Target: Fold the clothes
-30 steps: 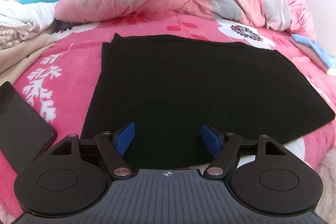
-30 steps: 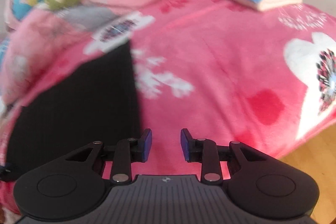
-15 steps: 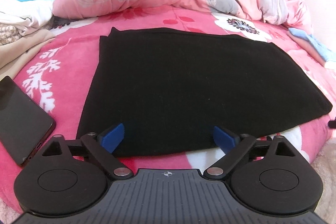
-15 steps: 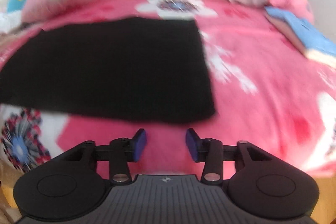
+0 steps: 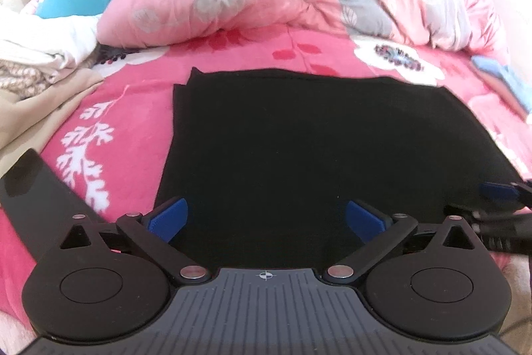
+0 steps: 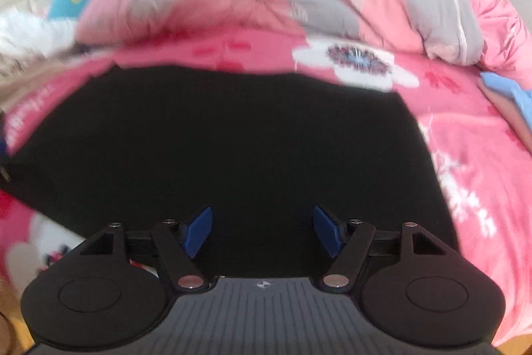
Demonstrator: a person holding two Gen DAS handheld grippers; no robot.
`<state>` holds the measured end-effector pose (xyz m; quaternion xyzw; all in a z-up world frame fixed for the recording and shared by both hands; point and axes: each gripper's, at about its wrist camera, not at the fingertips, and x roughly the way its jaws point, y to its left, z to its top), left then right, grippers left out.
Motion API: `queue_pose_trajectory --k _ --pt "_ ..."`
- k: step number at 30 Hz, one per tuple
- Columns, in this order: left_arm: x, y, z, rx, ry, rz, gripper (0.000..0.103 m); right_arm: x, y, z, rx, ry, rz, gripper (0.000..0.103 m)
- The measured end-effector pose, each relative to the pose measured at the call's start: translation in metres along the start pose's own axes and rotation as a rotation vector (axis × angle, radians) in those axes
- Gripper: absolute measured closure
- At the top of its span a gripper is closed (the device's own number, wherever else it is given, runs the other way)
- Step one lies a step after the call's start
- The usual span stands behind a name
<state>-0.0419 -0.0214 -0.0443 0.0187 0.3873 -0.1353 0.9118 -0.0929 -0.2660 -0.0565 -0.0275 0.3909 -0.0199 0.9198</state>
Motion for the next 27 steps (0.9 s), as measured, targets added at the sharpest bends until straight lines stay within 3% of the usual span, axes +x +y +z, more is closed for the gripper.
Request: queue_pose_trajectory --k 3,8,12,16,18,23,27 --pt "0.011 -0.007 0.005 0.023 0.025 0.023 0.0 -0.009 0.005 -0.016 -0.008 -0.002 -0.001 0.02" --pt "0.019 -0.011 0.014 0.002 0.036 0.011 0.0 -0.038 0.003 -0.028 -0.031 0.053 0.058 0.016" --pt "0.026 -0.013 0.02 0.004 0.043 0.042 0.0 -0.055 -0.001 -0.008 -0.011 -0.03 0.044 0.012" --pt "0.043 -0.013 0.021 -0.014 0.12 0.09 0.0 -0.041 0.001 0.016 0.004 -0.094 0.02 0.005" --pt "0.05 -0.013 0.02 -0.022 0.161 0.103 0.0 -0.027 0.005 0.015 0.005 -0.069 0.009 0.002" --pt "0.05 -0.014 0.019 -0.008 0.161 0.113 0.0 0.007 0.015 0.009 0.005 0.005 -0.015 0.001" --pt "0.051 -0.013 0.02 -0.018 0.167 0.109 0.0 -0.002 0.021 -0.009 -0.007 0.013 0.005 0.0"
